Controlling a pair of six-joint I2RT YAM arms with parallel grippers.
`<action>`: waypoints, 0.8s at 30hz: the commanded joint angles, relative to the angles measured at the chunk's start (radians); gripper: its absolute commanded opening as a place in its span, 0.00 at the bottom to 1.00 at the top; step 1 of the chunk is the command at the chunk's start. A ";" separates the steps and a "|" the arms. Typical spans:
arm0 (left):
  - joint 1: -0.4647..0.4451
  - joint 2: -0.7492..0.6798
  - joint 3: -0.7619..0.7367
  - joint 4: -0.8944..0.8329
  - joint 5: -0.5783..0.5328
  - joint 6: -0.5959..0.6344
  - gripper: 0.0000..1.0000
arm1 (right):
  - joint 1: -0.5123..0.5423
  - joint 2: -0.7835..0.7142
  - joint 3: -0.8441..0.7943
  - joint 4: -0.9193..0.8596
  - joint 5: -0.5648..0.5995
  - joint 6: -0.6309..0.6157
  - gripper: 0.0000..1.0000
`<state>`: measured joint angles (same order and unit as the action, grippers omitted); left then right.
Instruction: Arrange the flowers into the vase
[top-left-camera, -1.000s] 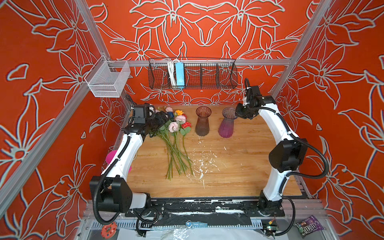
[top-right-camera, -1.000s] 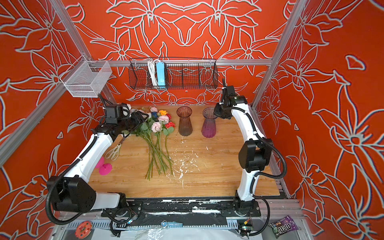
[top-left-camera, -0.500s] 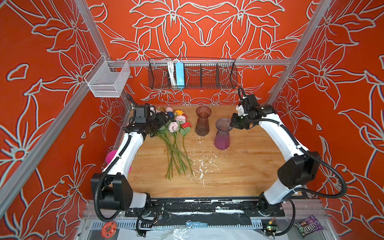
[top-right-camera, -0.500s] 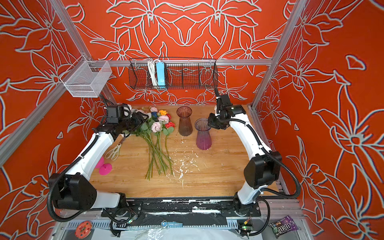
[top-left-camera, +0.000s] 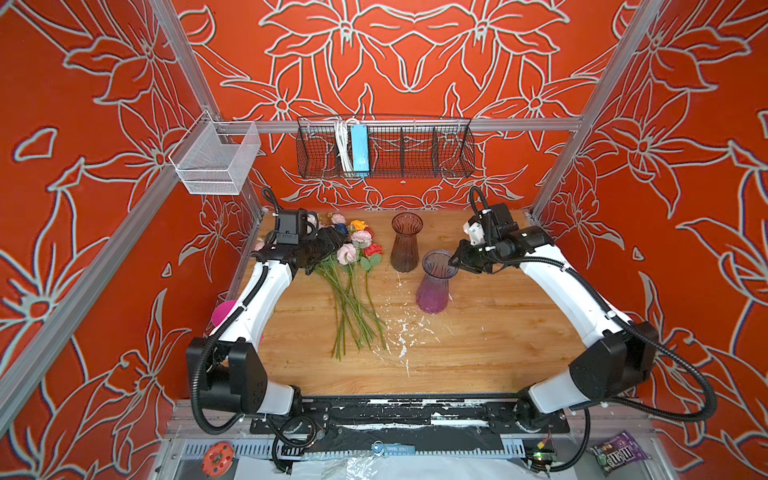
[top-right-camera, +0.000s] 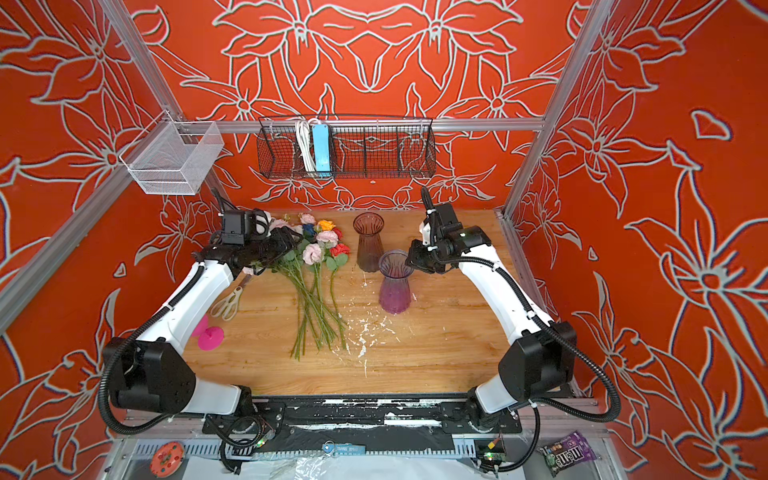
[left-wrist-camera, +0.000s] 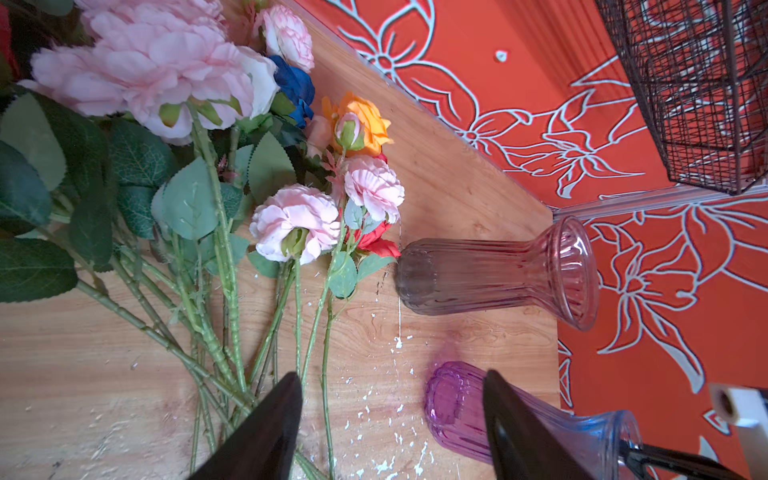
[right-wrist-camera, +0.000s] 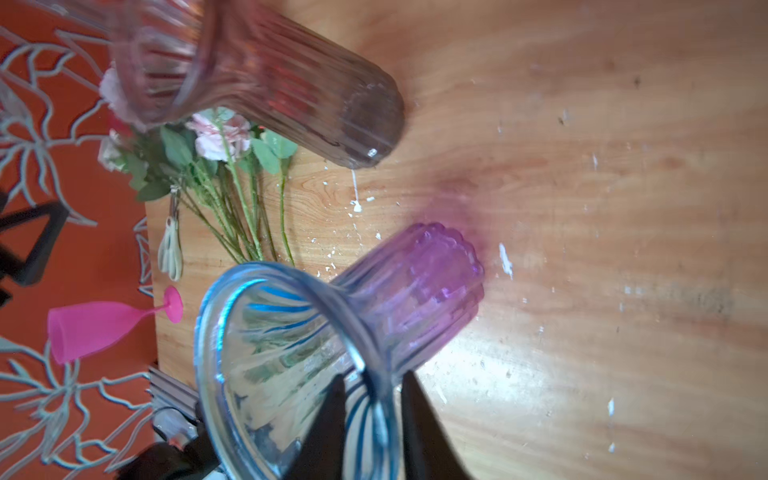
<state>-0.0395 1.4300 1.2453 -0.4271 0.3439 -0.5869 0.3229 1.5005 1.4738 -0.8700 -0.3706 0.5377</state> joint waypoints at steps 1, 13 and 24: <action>-0.010 0.015 0.031 -0.030 -0.029 0.024 0.70 | 0.008 -0.044 0.020 0.023 -0.010 0.013 0.39; -0.105 0.240 0.192 -0.260 -0.158 0.114 0.65 | 0.007 -0.291 -0.087 0.131 0.133 -0.098 0.48; -0.234 0.452 0.301 -0.398 -0.273 0.115 0.62 | 0.007 -0.528 -0.386 0.314 0.173 -0.119 0.76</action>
<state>-0.2531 1.8420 1.5097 -0.7441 0.1223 -0.4858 0.3267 0.9852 1.1107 -0.6048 -0.2333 0.4294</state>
